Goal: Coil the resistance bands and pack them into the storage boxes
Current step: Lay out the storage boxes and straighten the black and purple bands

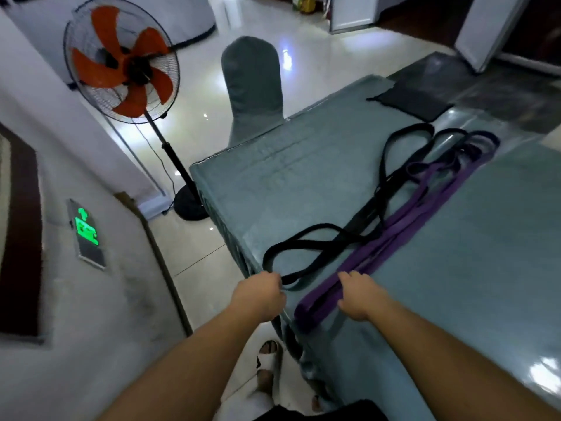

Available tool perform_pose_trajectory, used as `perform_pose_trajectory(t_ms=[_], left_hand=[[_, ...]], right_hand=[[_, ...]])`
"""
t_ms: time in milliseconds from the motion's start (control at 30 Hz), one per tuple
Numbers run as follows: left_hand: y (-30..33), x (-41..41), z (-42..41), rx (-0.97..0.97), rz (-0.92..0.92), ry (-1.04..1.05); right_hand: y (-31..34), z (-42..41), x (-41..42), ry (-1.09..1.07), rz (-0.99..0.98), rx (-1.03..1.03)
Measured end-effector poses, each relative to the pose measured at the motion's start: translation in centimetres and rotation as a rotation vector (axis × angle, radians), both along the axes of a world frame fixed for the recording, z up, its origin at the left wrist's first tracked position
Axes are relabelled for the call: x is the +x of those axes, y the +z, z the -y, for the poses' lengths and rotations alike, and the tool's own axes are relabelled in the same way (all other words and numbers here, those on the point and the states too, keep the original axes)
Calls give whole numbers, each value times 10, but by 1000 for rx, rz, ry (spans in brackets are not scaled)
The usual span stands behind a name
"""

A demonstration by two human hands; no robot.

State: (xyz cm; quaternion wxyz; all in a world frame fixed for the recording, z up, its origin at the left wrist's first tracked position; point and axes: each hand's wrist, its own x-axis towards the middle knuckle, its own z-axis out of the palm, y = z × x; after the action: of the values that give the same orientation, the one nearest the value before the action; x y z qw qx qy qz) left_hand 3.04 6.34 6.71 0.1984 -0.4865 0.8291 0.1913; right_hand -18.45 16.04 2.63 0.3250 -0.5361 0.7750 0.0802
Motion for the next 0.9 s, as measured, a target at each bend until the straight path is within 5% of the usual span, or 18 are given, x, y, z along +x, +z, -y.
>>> perform_pose_trajectory(t_ms=[500, 733, 900], left_hand=[[-62, -41, 155, 138, -8, -318], [-91, -49, 145, 267, 71, -287], [-94, -49, 119, 189, 138, -351]], right_hand=[[-21, 48, 42, -659, 157, 8], [-32, 67, 64, -859, 253, -5], [-36, 68, 61, -1010, 333, -27]])
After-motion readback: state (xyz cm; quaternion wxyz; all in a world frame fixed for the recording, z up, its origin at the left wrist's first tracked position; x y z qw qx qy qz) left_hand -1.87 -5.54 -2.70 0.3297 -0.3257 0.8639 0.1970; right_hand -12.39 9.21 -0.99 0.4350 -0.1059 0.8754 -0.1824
